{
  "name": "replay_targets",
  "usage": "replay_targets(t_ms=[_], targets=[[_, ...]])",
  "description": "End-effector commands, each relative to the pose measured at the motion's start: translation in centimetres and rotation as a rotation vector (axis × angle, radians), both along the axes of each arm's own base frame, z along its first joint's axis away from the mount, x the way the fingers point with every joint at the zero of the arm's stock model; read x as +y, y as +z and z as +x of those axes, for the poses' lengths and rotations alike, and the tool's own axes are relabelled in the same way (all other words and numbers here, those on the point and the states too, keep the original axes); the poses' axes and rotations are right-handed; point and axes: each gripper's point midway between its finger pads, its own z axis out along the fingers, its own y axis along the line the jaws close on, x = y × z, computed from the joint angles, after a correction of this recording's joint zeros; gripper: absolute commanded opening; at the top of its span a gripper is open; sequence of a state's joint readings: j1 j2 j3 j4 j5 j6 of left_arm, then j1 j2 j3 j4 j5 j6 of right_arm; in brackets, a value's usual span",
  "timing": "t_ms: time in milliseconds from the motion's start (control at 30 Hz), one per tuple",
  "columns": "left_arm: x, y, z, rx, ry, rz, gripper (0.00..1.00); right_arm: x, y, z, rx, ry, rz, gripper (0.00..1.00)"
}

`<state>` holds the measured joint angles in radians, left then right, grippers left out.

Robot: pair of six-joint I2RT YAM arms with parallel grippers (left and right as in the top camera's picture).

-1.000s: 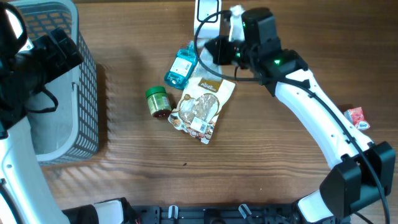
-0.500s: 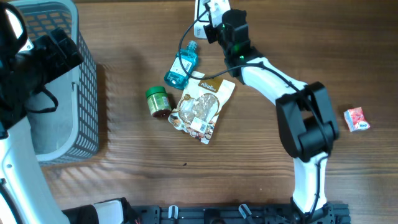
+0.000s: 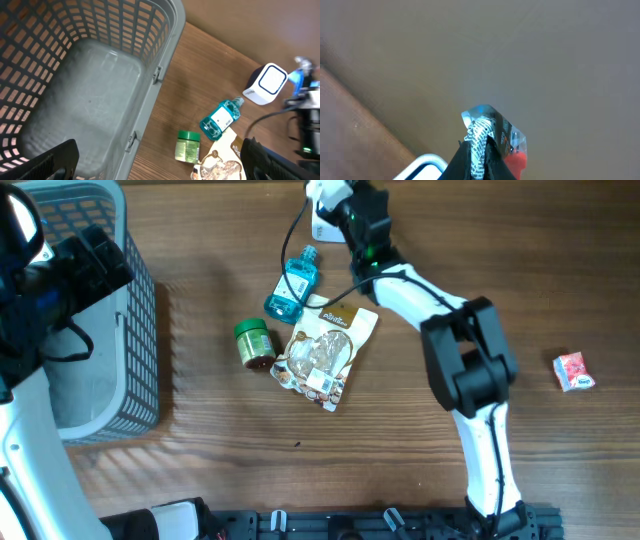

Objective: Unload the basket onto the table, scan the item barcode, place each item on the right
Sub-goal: 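Hold the wrench package in front of the scanner window, then carry the wrench package with the right gripper to the right side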

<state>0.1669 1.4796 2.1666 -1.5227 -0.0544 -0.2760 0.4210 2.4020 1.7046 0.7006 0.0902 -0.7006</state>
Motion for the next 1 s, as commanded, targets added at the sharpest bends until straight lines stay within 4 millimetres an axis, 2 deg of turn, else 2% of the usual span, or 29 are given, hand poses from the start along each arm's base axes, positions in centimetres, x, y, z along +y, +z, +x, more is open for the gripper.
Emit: replay_targets(t_ms=[0,200,500,667,767,833,933,967], targets=[[0.2,0.2,0.1,-0.008,0.006,-0.003,1.0,1.8,-3.1,0.0,-0.049,0.061,-0.16,0.05],[0.2,0.2,0.1,-0.008,0.006,-0.003,1.0,3.1,-3.6,-0.6,-0.055,0.13,-0.163,0.05],[0.2,0.2,0.1,-0.008,0.006,-0.003,1.0,3.8,-3.4,-1.0,-0.057,0.08,-0.156,0.05],[0.2,0.2,0.1,-0.008,0.006,-0.003,1.0,5.7,-3.6,-2.0,-0.068,0.091,-0.202,0.05],[0.2,0.2,0.1,-0.008,0.006,-0.003,1.0,5.8,-3.7,-2.1,-0.062,0.063,-0.209,0.05],[0.2,0.2,0.1,-0.008,0.006,-0.003,1.0,5.5,-1.8,-2.1,-0.096,0.044,-0.221,0.05],[0.2,0.2,0.1,-0.008,0.006,-0.003,1.0,4.8,2.7,-2.3,-0.166,0.006,-0.246,0.05],[0.2,0.2,0.1,-0.008,0.006,-0.003,1.0,4.3,5.8,-2.7,-0.212,-0.021,-0.25,0.05]])
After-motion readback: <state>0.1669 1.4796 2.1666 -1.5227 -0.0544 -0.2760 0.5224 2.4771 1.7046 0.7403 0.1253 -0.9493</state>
